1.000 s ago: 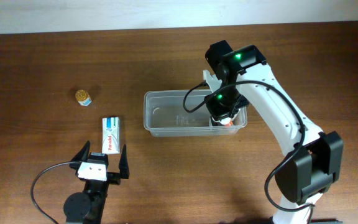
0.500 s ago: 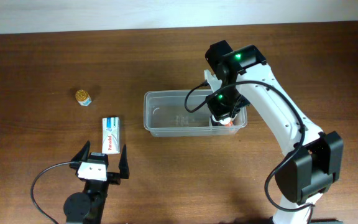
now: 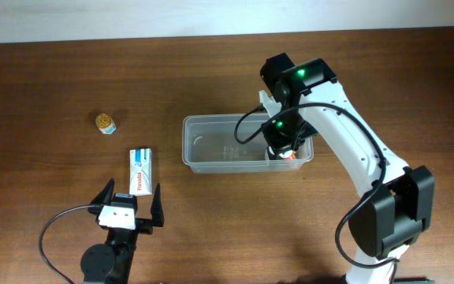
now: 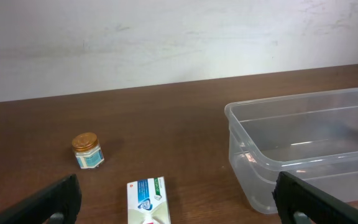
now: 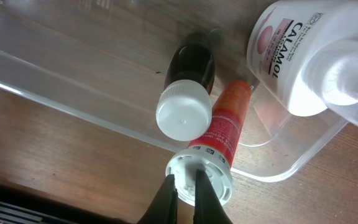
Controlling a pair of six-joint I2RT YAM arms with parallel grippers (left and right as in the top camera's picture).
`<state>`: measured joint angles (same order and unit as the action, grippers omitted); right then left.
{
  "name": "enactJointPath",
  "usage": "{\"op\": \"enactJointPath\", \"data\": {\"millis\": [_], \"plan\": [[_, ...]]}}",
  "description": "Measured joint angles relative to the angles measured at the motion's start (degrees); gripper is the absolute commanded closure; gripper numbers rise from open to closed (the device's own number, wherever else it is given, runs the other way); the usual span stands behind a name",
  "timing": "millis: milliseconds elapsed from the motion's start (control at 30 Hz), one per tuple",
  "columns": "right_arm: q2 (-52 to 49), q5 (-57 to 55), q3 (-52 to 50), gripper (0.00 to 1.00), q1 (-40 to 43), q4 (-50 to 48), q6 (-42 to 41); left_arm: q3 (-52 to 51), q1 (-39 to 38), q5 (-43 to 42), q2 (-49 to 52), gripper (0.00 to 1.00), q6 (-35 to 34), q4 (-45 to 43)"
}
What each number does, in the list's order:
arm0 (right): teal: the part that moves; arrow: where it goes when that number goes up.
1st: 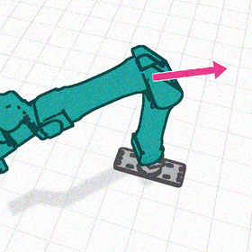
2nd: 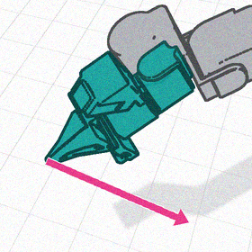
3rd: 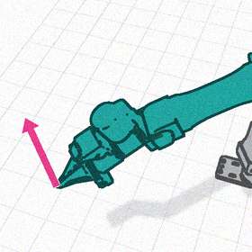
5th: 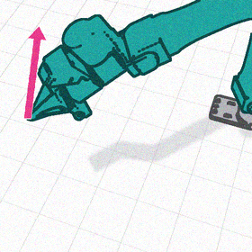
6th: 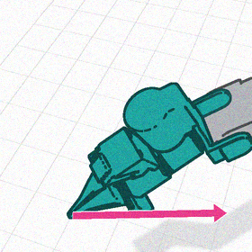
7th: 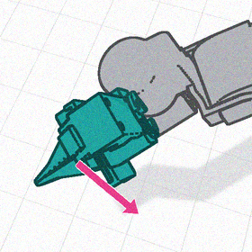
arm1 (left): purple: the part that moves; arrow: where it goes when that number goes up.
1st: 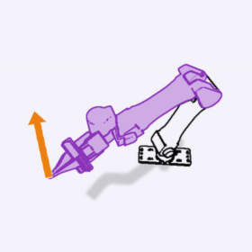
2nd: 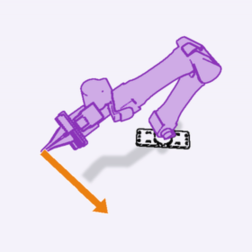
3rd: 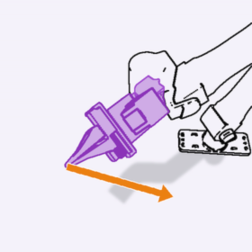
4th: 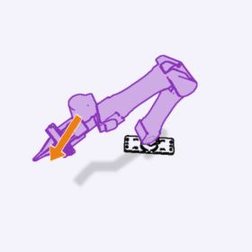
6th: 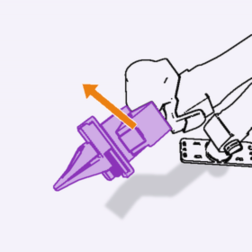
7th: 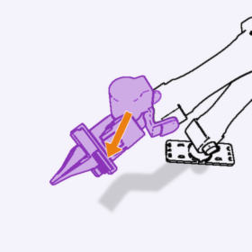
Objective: Pack container
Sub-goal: 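Lower the orange tube upright beside the bottles and open the gripper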
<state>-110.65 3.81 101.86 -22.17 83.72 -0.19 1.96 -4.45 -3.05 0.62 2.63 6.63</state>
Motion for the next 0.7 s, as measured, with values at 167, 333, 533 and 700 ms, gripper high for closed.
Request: {"op": "enactJointPath", "data": {"millis": [167, 333, 533, 700], "plan": [[0.00, -0.66, 0.00, 0.96, 0.00, 0.00, 0.00, 0.00, 0.00, 0.00, 0.00, 0.01, 0.00, 0.00], [0.00, -1.90, 0.00, 0.96, 0.00, 0.24, -0.09, 0.00, 0.00, 0.00, 0.00, 0.01, 0.00, 0.00], [0.00, -4.50, 0.00, 0.95, 0.00, 1.22, -0.96, 0.00, 0.00, 0.00, 0.00, 0.00, 0.00, 0.02], [0.00, -6.64, 0.00, 0.96, 0.00, 1.46, -1.38, 0.00, 0.00, 0.00, 0.00, 0.01, 0.00, 0.00]]}}
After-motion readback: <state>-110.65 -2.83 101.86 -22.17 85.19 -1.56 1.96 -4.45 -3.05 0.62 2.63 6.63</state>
